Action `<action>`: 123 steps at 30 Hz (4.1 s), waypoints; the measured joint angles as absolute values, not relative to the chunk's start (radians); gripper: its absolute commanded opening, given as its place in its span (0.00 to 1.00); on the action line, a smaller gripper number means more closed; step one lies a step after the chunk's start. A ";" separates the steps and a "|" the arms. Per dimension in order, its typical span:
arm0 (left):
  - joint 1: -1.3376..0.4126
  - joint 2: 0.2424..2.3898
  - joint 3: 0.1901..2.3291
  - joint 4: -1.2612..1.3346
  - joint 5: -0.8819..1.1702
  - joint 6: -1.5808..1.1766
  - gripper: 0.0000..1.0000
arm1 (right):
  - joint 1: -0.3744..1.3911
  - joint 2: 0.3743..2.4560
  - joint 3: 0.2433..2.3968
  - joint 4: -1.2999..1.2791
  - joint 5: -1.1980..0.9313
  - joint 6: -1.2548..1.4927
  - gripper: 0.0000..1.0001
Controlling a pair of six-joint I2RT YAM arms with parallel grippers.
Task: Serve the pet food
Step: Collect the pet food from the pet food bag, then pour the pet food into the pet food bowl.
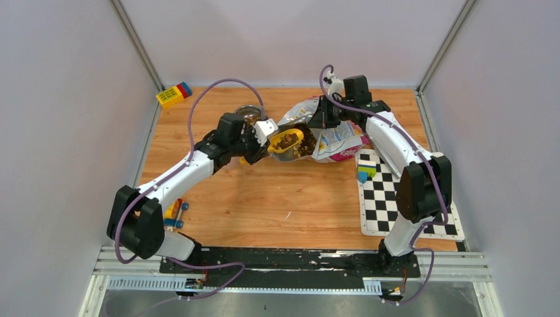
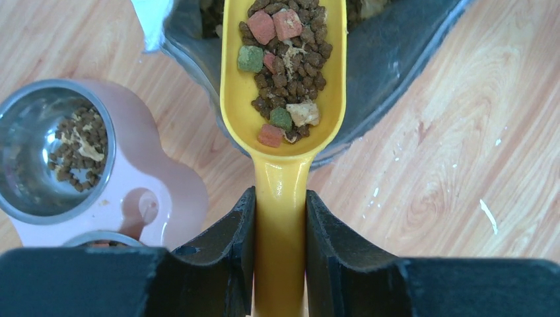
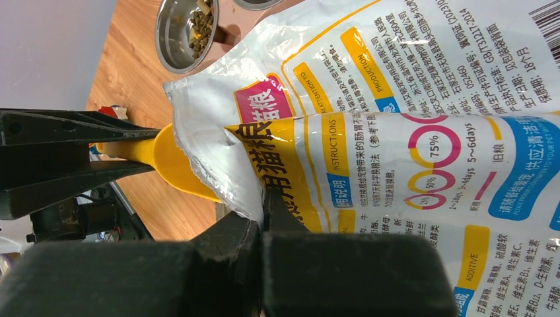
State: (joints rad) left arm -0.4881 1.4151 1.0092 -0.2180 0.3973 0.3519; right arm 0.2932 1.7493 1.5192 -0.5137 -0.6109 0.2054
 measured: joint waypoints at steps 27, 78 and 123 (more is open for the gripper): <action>-0.392 1.207 1.054 -0.563 0.398 0.421 0.00 | 0.293 1.728 1.504 -0.519 -0.603 0.200 0.00; -0.220 1.740 1.473 -0.572 -0.068 0.641 0.00 | 0.291 1.716 1.502 -0.520 -0.603 0.199 0.00; -0.472 1.805 1.214 -0.137 -0.616 1.275 0.00 | 0.291 1.709 1.491 -0.518 -0.604 0.200 0.00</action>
